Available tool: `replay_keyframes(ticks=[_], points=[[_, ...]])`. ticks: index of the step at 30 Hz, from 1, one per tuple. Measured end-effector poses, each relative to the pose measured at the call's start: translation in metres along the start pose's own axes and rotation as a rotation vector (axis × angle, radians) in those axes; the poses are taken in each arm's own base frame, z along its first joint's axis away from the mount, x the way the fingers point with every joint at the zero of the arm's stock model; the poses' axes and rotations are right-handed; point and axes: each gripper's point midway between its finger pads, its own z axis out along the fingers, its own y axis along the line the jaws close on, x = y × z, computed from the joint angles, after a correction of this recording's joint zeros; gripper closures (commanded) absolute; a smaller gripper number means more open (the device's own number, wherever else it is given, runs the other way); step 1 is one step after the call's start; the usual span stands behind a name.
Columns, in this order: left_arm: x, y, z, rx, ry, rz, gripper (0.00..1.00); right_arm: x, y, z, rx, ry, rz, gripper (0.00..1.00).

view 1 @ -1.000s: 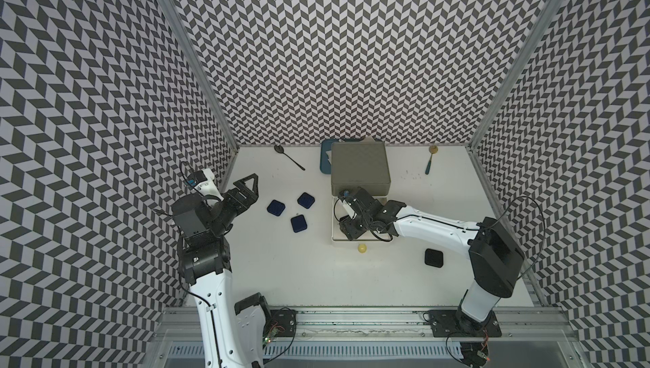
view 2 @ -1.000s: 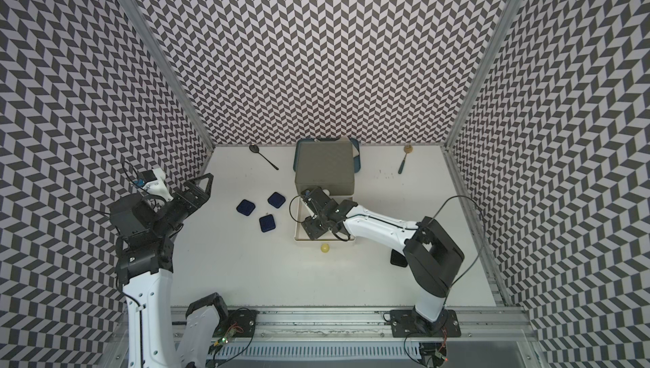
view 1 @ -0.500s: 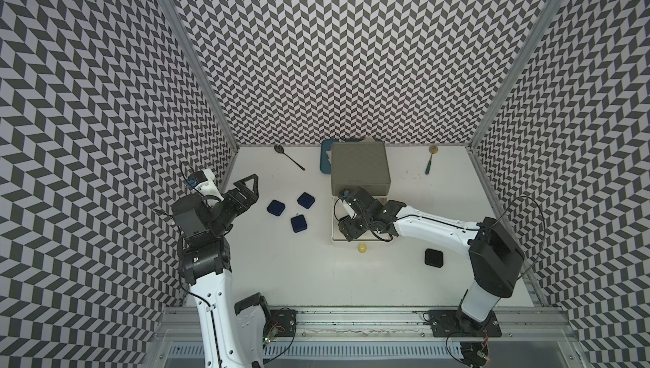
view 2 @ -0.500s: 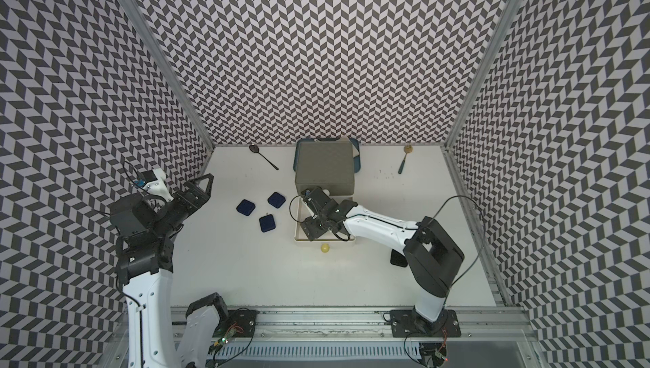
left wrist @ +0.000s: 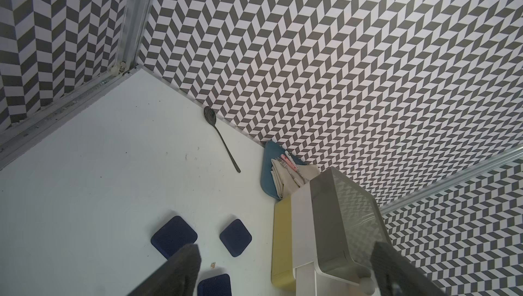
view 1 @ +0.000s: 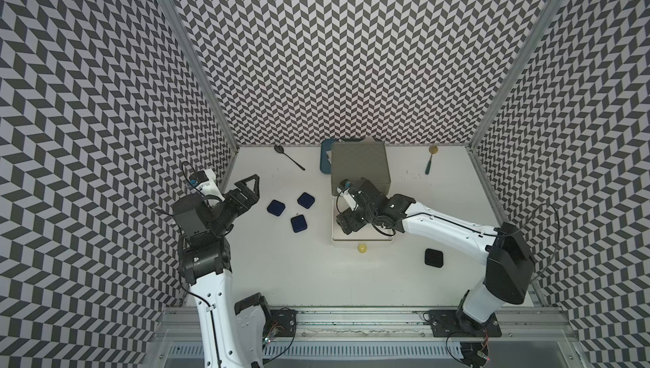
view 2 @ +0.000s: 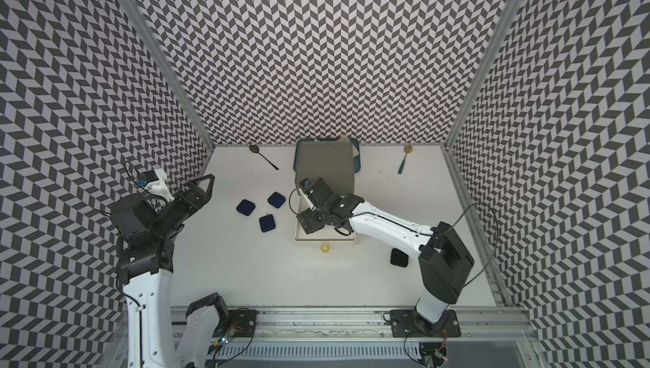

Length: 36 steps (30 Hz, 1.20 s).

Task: Place the brooch boxes into the drawer by color
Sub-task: Place the brooch box in the drawer.

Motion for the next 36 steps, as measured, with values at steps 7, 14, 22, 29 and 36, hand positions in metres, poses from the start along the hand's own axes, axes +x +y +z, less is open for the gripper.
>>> replay_keyframes(ticks=[7,14,22,29,36], points=[[-0.002,-0.006,0.001,0.003,0.001,0.014,0.00,-0.020,0.006,-0.055,-0.050,-0.110,0.018,0.08],[0.001,-0.034,0.007,0.058,0.027,0.069,0.00,-0.017,-0.012,-0.128,-0.011,-0.255,0.082,0.04],[0.042,-0.069,0.036,0.123,0.144,0.116,0.00,0.035,-0.099,-0.159,0.216,-0.227,0.295,0.02],[0.071,-0.091,0.058,0.150,0.201,0.158,0.00,0.102,-0.163,-0.155,0.361,-0.053,0.539,0.02],[0.077,-0.104,0.066,0.181,0.197,0.168,0.00,0.165,-0.178,-0.134,0.345,0.099,0.701,0.01]])
